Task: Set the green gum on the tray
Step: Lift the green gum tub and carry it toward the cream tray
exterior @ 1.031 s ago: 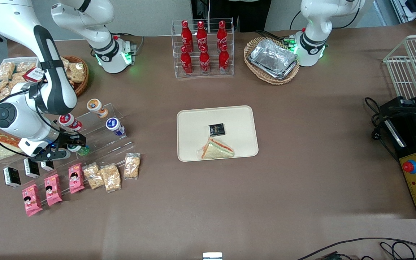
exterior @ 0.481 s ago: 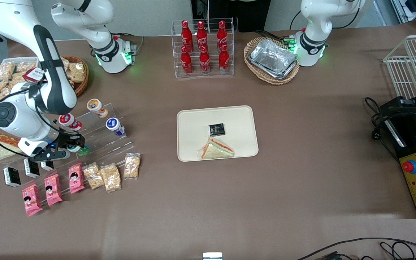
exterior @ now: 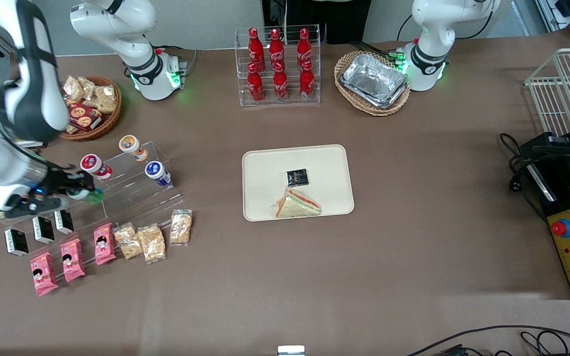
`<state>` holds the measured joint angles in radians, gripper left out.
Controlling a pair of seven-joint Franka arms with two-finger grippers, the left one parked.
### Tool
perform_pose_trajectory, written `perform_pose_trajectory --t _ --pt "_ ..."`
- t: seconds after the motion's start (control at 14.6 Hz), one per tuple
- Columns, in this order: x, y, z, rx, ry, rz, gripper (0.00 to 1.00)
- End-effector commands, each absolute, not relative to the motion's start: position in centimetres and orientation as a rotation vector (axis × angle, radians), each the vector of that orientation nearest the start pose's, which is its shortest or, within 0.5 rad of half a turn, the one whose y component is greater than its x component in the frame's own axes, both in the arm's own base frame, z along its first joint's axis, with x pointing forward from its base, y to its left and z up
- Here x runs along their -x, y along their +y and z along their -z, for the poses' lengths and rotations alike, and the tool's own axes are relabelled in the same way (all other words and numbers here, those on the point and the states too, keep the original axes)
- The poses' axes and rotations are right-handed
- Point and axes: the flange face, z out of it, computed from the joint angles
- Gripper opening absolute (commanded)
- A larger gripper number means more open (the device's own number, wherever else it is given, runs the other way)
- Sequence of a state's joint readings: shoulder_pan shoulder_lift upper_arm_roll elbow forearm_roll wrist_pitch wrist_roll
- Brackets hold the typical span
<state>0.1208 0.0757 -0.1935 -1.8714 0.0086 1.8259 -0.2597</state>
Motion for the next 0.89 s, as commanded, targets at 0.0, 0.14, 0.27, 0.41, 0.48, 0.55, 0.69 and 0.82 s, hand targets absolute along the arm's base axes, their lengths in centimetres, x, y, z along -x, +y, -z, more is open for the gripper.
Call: perform_pose_trajectory --t 0.0,0.14,0.27,0.41,0.48,0.55,0.69,0.82 --pt "-57.4 0.6 -54.2 3.109 -0.382 -0.232 0.13" --pt "-56.8 4.9 -56.2 3.120 -0.340 -0.242 0.09" --pt "-55.8 10.1 -57.0 3.135 -0.262 -0.258 0.09" --pt "-54.1 16.7 -57.3 3.159 -0.182 -0.249 0.09" --pt "-52.9 20.2 -57.3 3.175 -0.122 -0.243 0.09" --pt "-51.8 23.3 -57.1 3.187 -0.061 -0.231 0.09" --pt "-49.8 29.4 -56.2 3.162 0.046 -0.222 0.09" --pt "-48.9 34.3 -54.0 3.127 0.084 -0.195 0.09"
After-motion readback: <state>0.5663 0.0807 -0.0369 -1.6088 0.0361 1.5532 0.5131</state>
